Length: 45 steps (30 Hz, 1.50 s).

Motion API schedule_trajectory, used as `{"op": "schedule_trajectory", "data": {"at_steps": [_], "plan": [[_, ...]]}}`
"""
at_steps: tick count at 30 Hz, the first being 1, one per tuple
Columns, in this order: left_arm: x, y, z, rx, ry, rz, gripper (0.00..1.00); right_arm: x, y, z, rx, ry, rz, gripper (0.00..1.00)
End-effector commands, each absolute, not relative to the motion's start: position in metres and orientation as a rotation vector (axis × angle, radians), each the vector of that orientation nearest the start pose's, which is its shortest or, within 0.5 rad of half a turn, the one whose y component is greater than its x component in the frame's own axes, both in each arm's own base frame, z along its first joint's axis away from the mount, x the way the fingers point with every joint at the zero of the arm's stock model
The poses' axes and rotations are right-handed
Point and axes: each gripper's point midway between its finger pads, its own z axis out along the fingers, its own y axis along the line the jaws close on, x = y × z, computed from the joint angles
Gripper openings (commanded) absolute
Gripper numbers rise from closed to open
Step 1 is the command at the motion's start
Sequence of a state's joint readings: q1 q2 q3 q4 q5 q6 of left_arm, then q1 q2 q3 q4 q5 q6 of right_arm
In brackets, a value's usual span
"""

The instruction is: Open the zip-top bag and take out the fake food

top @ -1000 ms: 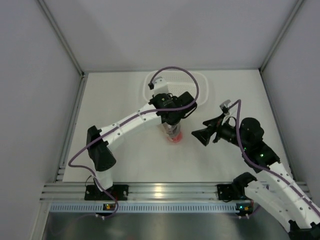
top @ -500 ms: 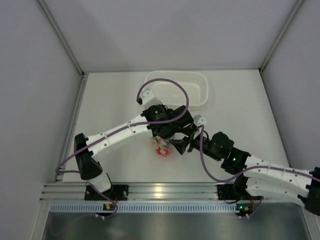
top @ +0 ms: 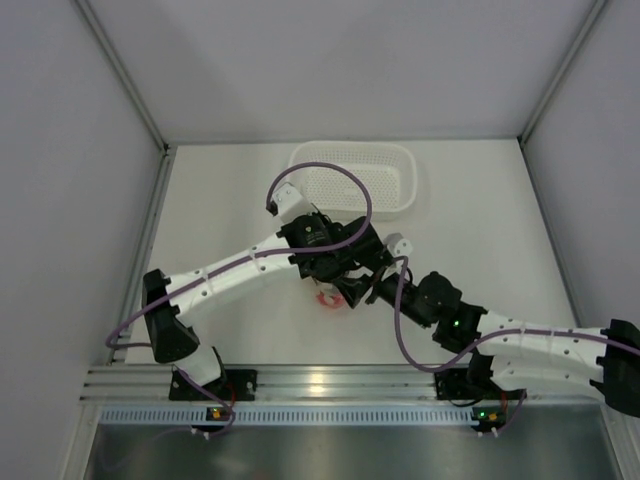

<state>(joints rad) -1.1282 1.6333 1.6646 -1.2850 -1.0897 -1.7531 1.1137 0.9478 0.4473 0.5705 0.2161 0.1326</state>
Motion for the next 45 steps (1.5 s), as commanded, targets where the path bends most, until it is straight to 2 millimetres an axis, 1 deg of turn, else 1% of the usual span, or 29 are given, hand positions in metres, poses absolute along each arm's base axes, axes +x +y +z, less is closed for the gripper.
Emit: {"op": "schedule_trajectory", "data": {"at_steps": [1,3,4,6,8,11,13,14,15,16,19,23,24,27,28,29,31,32,34,35,36,37,38,39,40,42,43,44,45], "plan": [[0.273,-0.246,0.281,-0.833,1.795,-0.192,0.00,0.178,0.307,0.278,-0.497,1.330,0.892,0.73],[0.273,-0.246,0.282,-0.838,1.793,-0.196,0.00,0.176,0.308,0.276,-0.497,1.332,0.886,0.73],[0.273,-0.246,0.281,-0.838,1.793,-0.196,0.00,0.177,0.308,0.275,-0.494,1.336,0.877,0.71],[0.273,-0.247,0.281,-0.839,1.797,-0.197,0.00,0.183,0.309,0.271,-0.476,1.359,0.852,0.63],[0.272,-0.247,0.281,-0.842,1.799,-0.203,0.00,0.185,0.309,0.267,-0.471,1.376,0.833,0.52],[0.272,-0.246,0.284,-0.841,1.794,-0.206,0.00,0.188,0.309,0.261,-0.458,1.386,0.820,0.47],[0.272,-0.244,0.285,-0.842,1.795,-0.206,0.00,0.190,0.307,0.259,-0.449,1.390,0.806,0.35],[0.271,-0.243,0.286,-0.846,1.792,-0.212,0.00,0.191,0.307,0.259,-0.442,1.389,0.803,0.34],[0.271,-0.243,0.285,-0.846,1.795,-0.213,0.00,0.193,0.306,0.259,-0.440,1.389,0.793,0.26],[0.270,-0.243,0.284,-0.842,1.798,-0.210,0.00,0.193,0.306,0.259,-0.449,1.383,0.783,0.13],[0.268,-0.241,0.284,-0.838,1.810,-0.211,0.00,0.195,0.306,0.261,-0.475,1.372,0.747,0.00],[0.263,-0.233,0.288,-0.826,1.818,-0.215,0.00,0.194,0.303,0.260,-0.518,1.364,0.712,0.00],[0.262,-0.231,0.290,-0.824,1.818,-0.219,0.00,0.192,0.302,0.260,-0.564,1.349,0.691,0.00],[0.259,-0.224,0.295,-0.804,1.823,-0.217,0.00,0.186,0.297,0.267,-0.615,1.313,0.679,0.00],[0.258,-0.222,0.295,-0.800,1.824,-0.216,0.00,0.185,0.295,0.264,-0.645,1.316,0.656,0.00],[0.256,-0.219,0.298,-0.790,1.826,-0.216,0.01,0.184,0.293,0.271,-0.650,1.302,0.655,0.00],[0.253,-0.217,0.300,-0.775,1.829,-0.221,0.06,0.182,0.292,0.268,-0.698,1.305,0.631,0.00],[0.251,-0.216,0.302,-0.754,1.831,-0.218,0.12,0.180,0.292,0.277,-0.713,1.286,0.638,0.00],[0.249,-0.218,0.307,-0.723,1.834,-0.218,0.20,0.178,0.293,0.271,-0.775,1.299,0.605,0.00],[0.247,-0.218,0.309,-0.686,1.839,-0.202,0.26,0.178,0.292,0.277,-0.785,1.293,0.601,0.00],[0.246,-0.220,0.314,-0.664,1.841,-0.207,0.43,0.177,0.292,0.278,-0.803,1.293,0.593,0.00],[0.245,-0.220,0.317,-0.613,1.848,-0.181,0.56,0.177,0.290,0.277,-0.834,1.305,0.572,0.00],[0.246,-0.220,0.322,-0.590,1.839,-0.170,0.81,0.174,0.290,0.277,-0.859,1.303,0.581,0.00],[0.246,-0.223,0.329,-0.576,1.830,-0.183,0.93,0.175,0.288,0.279,-0.867,1.304,0.576,0.00],[0.248,-0.224,0.332,-0.466,1.841,-0.124,0.99,0.174,0.285,0.281,-0.877,1.305,0.580,0.00],[0.253,-0.233,0.339,-0.331,1.844,-0.088,0.99,0.171,0.279,0.280,-0.907,1.322,0.592,0.00],[0.259,-0.247,0.349,-0.197,1.830,-0.088,0.99,0.170,0.276,0.287,-0.902,1.312,0.601,0.00],[0.260,-0.255,0.350,-0.120,1.847,-0.117,0.99,0.168,0.273,0.282,-0.923,1.331,0.598,0.00],[0.260,-0.272,0.352,-0.010,1.890,-0.267,0.95,0.168,0.271,0.283,-0.926,1.335,0.596,0.00]]}}
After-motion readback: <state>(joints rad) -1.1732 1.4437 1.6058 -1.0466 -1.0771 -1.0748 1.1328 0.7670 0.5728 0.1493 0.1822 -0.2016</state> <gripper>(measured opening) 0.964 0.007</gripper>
